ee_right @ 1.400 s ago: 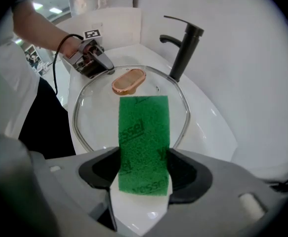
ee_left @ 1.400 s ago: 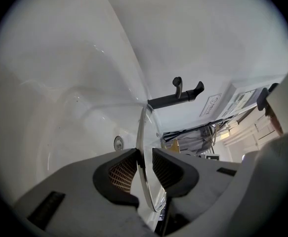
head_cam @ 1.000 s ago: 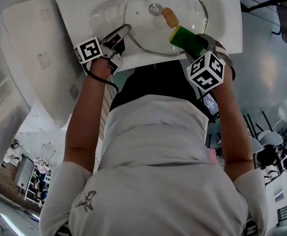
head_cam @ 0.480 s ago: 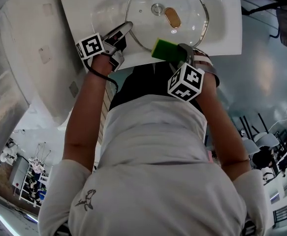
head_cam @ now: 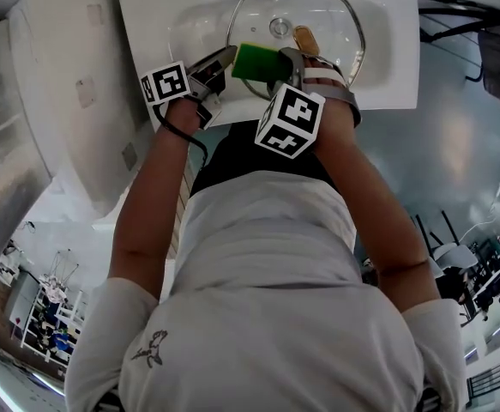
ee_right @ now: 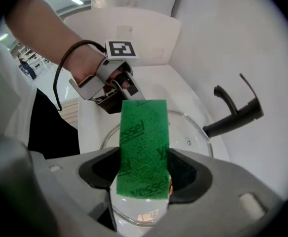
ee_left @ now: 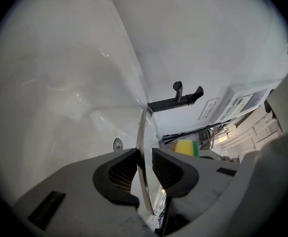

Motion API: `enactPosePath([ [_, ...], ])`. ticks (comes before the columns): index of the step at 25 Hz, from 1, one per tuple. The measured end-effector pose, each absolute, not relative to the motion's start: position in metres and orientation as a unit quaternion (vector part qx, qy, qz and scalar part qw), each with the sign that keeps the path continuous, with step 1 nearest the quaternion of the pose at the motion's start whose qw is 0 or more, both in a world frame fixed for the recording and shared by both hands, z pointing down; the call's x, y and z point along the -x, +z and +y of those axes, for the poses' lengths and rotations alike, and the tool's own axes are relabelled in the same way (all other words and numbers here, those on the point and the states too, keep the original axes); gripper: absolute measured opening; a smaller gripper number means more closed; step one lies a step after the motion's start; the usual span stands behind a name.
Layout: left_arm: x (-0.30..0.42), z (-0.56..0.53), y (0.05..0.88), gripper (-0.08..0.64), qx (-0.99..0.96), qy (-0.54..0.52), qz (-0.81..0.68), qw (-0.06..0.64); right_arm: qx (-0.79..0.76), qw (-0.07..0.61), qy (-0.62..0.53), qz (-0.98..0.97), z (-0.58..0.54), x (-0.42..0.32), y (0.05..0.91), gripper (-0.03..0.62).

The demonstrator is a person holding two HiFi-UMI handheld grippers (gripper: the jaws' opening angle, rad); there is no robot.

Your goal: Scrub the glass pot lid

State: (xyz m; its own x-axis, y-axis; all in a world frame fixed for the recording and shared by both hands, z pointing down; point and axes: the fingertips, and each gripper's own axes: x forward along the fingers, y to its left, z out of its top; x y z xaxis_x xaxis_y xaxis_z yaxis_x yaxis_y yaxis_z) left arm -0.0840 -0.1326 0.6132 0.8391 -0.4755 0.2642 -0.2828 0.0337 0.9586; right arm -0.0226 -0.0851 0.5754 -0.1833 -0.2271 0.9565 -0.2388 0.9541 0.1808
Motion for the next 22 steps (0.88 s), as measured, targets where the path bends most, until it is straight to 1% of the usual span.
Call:
enactPosePath([
  [4,0.084,-0.133,0.612,0.092,-0.691,-0.076,-0.276,0.664,-0.159,0.638,-0.006,-0.753,-0.087,0.023,0.587,0.293],
  [8,0.087,-0.133,0.614,0.092,-0.693,-0.077,-0.281,0.659,-0.150,0.636,-0.009,-0.757,-0.077,0.025,0.586,0.293],
  [22,0.086,-0.133,0.612,0.091,-0.688,-0.086,-0.268,0.669,-0.086,0.672,0.004,-0.736,0.001,-0.003,0.604,0.291],
])
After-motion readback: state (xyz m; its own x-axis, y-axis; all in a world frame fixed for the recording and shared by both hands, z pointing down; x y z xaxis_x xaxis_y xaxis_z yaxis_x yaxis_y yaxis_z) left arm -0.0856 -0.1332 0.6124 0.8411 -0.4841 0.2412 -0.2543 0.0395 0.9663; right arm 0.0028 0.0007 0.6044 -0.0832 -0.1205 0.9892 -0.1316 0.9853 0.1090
